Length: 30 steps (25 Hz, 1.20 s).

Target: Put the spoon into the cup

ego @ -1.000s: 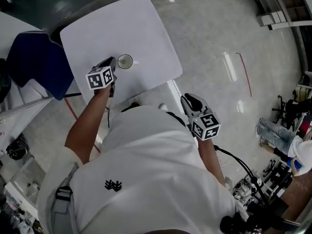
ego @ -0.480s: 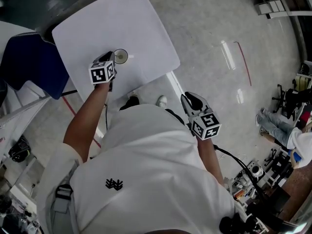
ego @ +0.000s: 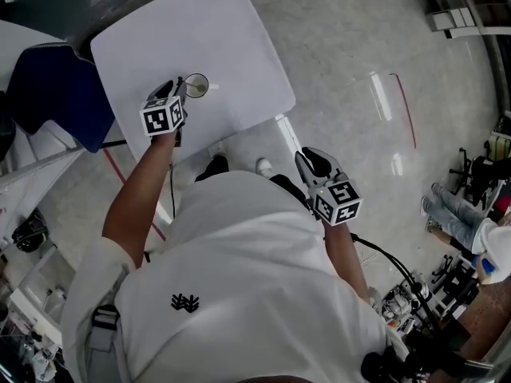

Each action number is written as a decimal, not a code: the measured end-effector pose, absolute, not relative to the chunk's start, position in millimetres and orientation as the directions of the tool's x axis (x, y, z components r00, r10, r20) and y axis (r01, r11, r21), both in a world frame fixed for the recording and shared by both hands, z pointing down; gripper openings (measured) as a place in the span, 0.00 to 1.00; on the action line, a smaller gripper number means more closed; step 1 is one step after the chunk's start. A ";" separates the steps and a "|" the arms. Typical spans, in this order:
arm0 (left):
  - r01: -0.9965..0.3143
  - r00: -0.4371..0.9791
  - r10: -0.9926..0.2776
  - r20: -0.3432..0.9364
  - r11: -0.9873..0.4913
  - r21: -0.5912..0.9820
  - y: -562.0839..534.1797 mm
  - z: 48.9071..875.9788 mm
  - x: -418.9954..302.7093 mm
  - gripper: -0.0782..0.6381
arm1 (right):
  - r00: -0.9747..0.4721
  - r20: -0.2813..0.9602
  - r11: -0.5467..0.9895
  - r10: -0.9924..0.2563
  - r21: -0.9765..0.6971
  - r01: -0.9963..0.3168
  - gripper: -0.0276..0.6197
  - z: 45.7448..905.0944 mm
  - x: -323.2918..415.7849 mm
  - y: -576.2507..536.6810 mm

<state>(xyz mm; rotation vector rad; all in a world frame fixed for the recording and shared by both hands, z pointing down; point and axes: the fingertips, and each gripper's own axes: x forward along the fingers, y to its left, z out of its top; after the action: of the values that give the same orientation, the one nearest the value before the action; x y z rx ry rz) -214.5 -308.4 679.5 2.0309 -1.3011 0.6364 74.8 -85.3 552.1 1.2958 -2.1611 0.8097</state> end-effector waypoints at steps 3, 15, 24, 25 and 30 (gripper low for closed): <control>-0.930 0.366 -0.652 0.664 -0.283 0.235 -289.0 658.8 -237.2 0.30 | -0.470 0.654 0.425 -0.593 -0.242 -0.872 0.15 549.7 62.0 -75.9; -0.934 0.355 -0.705 0.614 -0.235 0.271 -141.5 580.1 -181.2 0.13 | -0.657 0.599 0.638 -0.457 -0.295 -0.712 0.06 558.4 97.5 -40.7; -0.832 0.551 -0.590 0.591 -0.438 0.339 -1.4 542.3 -72.7 0.12 | -0.744 0.608 0.753 -0.278 -0.342 -0.561 0.06 583.8 101.5 27.3; -0.820 0.567 -0.576 0.589 -0.461 0.339 10.8 536.4 -64.0 0.12 | -0.753 0.606 0.768 -0.255 -0.346 -0.539 0.06 585.6 99.3 34.4; -0.785 0.615 -0.567 0.548 -0.505 0.359 48.1 507.2 -31.3 0.12 | -0.785 0.586 0.812 -0.204 -0.346 -0.469 0.06 582.9 100.9 57.7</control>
<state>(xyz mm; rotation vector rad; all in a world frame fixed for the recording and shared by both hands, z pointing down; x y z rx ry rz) -31.3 48.1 507.2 2.2524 -1.0592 0.4872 100.9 57.7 582.9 0.4967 -2.4570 0.6583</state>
